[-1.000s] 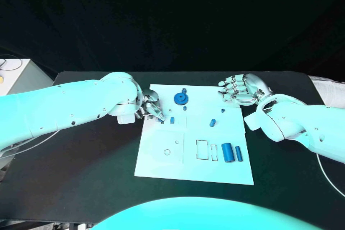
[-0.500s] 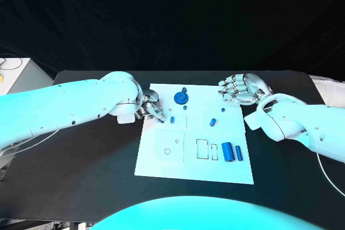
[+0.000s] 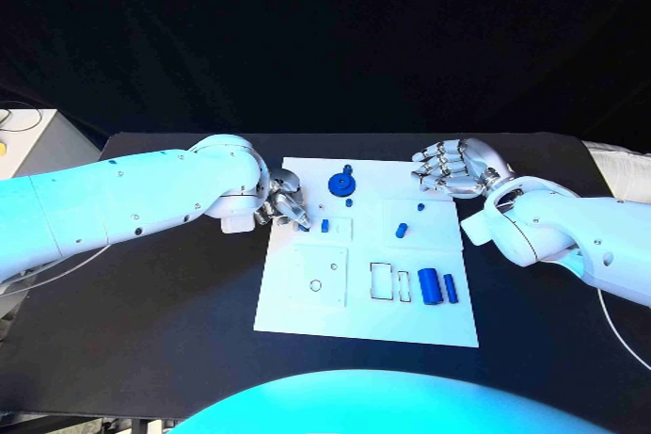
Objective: Assemble the parts on the task board
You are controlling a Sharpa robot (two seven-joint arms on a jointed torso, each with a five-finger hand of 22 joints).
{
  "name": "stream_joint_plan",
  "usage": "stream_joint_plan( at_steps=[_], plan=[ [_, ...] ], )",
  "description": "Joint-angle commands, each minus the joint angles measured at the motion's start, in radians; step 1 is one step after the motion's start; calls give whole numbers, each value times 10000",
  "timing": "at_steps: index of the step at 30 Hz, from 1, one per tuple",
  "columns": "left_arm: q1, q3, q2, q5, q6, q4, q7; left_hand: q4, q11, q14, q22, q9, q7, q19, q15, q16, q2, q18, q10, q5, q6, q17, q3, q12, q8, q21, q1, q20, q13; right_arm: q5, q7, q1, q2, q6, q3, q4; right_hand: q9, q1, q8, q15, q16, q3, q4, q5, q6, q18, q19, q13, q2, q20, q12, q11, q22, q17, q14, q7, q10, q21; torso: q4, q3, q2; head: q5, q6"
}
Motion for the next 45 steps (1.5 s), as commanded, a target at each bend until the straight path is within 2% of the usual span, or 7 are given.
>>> stream_joint_plan(
  at_steps=[1, 7, 14, 23, 36, 45],
  plan=[
    [-31, -24, 31, -97, 328, -39, 26, -1817, 9, 890, 105, 7, -129, 59, -81, 54, 79, -208, 77, 35, 209, 2083, 1734, 42, 28, 66, -49, -16, 9, 11, 79, -6, -4, 85, 3, 13, -16, -73, 44, 3, -59, 43, -27, 68, -18, 87, -68, -11, -10, 30, -67, -3, -9, -13, -36, 548, 72, -33, 2, 1, 3, -7, -5],
    [-25, -27, 125, -88, 540, -126, -8, -1823, 7, 892, 119, 5, -131, 69, -82, 58, 77, -212, 93, 70, 222, 2092, 1736, 56, 26, 81, -56, -17, 39, 11, 71, -7, -12, 69, 3, 26, -16, -73, 44, 3, -59, 43, -27, 68, -18, 87, -68, -11, -10, 30, -67, -3, -9, -13, -36, 548, 72, -33, 13, 16, -2, -18, -25],
    [-23, -32, 295, -42, 819, -208, -48, -1820, 6, 887, 222, 4, -127, 152, -85, 50, 78, -243, 131, 92, 228, 2075, 1733, 118, 23, 180, -69, -18, 151, 11, 67, -7, -2, 63, 3, 28, -16, -73, 44, 3, -59, 43, -27, 68, -18, 87, -68, -11, -10, 30, -67, -3, -9, -13, -36, 548, 72, -33, -6, 10, -5, -4, -25],
    [-21, -41, 553, -1, 1103, -374, -101, -1828, -10, 894, 260, 3, -142, 177, -102, 62, 84, -250, 208, 267, 273, 2096, 1727, 208, 30, 221, -146, -31, 286, 11, 73, -7, 19, 53, 3, 29, -16, -73, 44, 3, -59, 43, -27, 68, -18, 87, -68, -11, -10, 30, -67, -3, -9, -13, -36, 548, 72, -33, 3, 18, 5, -9, -25],
    [-24, -89, 827, -206, 606, -640, -147, -1823, -17, 889, 264, 4, -151, 174, -111, 51, 103, -248, 227, 395, 295, 2075, 1726, 224, 36, 227, -220, -40, 313, 11, 78, -7, 19, 49, 3, 32, -16, -73, 44, 3, -59, 43, -27, 68, -18, 87, -68, -11, -10, 30, -67, -3, -9, -13, -36, 548, 72, -33, 3, 11, 8, -52, -25],
    [-24, -93, 869, -300, 588, -739, -166, -1790, -15, 886, 251, 11, -151, 157, -112, 46, 85, -244, 232, 398, 285, 2065, 1664, 226, 42, 214, -325, -43, 316, 11, 83, -7, 14, 49, 3, 32, -16, -73, 44, 3, -59, 43, -27, 68, -18, 87, -68, -11, -10, 30, -67, -3, -9, -13, -36, 548, 72, -33, 9, 5, 1, -69, -25]
  ],
)
